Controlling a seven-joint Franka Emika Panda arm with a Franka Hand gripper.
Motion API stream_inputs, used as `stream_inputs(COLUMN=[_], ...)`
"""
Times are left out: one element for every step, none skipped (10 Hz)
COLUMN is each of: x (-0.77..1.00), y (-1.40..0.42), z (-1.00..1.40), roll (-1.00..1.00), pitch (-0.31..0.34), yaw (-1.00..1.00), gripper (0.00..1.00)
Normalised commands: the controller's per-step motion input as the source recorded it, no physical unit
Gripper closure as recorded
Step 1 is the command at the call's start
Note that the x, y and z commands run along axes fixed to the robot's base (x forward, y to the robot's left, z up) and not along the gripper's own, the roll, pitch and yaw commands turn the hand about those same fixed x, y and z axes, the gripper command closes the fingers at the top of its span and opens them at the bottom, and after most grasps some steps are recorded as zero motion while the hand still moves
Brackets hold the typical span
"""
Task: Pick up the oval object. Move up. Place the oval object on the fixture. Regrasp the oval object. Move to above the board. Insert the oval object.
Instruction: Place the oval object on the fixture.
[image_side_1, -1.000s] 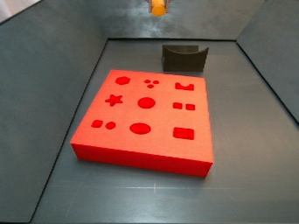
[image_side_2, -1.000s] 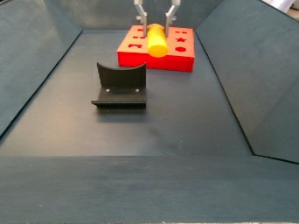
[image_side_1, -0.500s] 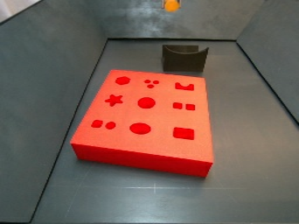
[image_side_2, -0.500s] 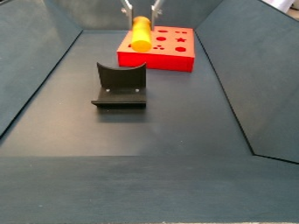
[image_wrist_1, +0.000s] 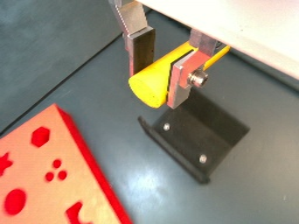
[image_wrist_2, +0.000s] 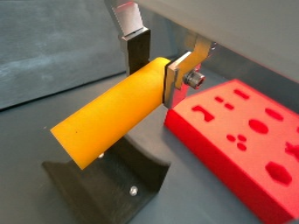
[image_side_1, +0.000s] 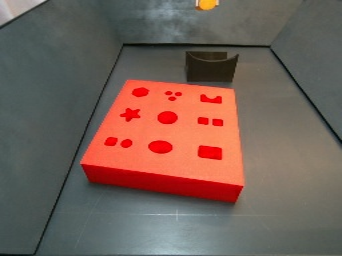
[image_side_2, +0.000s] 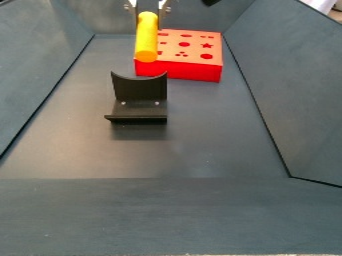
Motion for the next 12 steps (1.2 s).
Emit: stream_inputs(x=[0.36, 0.29, 0.2, 0.13, 0.08, 0.06, 0.07, 0.07, 0.13, 0.13, 0.15, 0.16], y=[0.05, 0.05, 0.05, 0.05, 0.05, 0.05, 0.03, 0.03, 0.13, 0.14, 0.14, 0.14], z=[-0.02, -0.02, -0.02, -0.02, -0.02, -0.02, -0.02, -0.01, -1.0, -1.0, -1.0, -1.0], roll=[-1.0, -1.0, -1.0, -0.87, -0.71, -0.48, -0.27, -0.22, -1.0, -1.0, -0.9, -0.76], pitch=[0.065, 0.076, 0.088, 0.087, 0.069, 0.037, 0.031, 0.03, 0.219, 0.213, 0.225, 0.22], yaw=[-0.08, -0.09, -0.11, -0.12, -0.12, -0.12, -0.11, -0.1, -0.02, -0.02, -0.09, -0.13], gripper=[1.0, 1.0, 1.0, 1.0, 1.0, 1.0, 1.0, 1.0, 1.0, 1.0, 1.0, 1.0])
